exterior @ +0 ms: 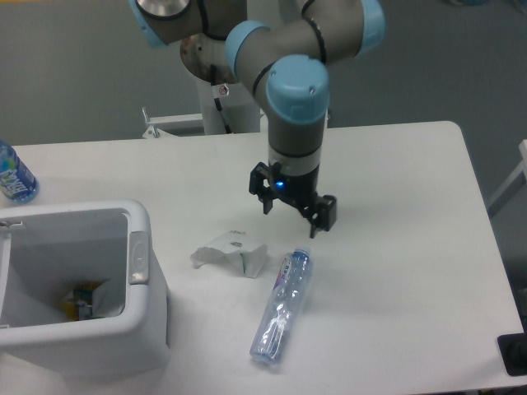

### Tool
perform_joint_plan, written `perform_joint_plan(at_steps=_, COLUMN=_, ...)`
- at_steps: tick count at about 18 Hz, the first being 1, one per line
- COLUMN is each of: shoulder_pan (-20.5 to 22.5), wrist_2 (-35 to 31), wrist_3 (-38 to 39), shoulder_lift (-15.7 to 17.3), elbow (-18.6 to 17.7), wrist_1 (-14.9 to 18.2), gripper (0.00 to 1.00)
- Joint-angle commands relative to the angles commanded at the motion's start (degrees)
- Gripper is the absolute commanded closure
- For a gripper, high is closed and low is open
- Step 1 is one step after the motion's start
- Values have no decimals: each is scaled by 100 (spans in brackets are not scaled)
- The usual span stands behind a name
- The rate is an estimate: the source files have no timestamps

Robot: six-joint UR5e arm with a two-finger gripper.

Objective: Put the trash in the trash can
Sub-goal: 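Lower the open gripper onto the crumpled white paper, then close the gripper on the white paper and lift it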

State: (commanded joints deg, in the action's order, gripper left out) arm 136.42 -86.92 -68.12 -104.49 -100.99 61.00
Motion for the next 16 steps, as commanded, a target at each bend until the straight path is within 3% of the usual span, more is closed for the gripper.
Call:
perform_joint_plan(at_steps=4, shoulder_pan=-457, wrist_2=-18, wrist_3=88, shoulder_lift=-475, elbow=-87, wrist_1=-429, gripper=0)
perform_joint_plan(at_steps=8, shoulder_pan=-599, wrist_2=-35, wrist_3=106, shoulder_lift=-581, elbow=-561, wrist_1=-869, gripper=0)
perform_joint_plan(at_steps=12, shoulder_pan=-836, wrist_2=-448, wrist_3=114, shoulder_lift=-616, elbow=-843, wrist_1=-1213, gripper=0)
perform_joint_plan(at_steps=13, shoulder_pan=-845, wrist_2=-483, wrist_3=175, shoulder_lift=-616, elbow=-853, wrist_1=-1230, gripper=6)
perform_joint_plan(at_steps=16, shoulder_pan=-845, wrist_2=-492, wrist_3=675, shoulder_lift=-590, elbow=-774, wrist_1=-1266, gripper=67)
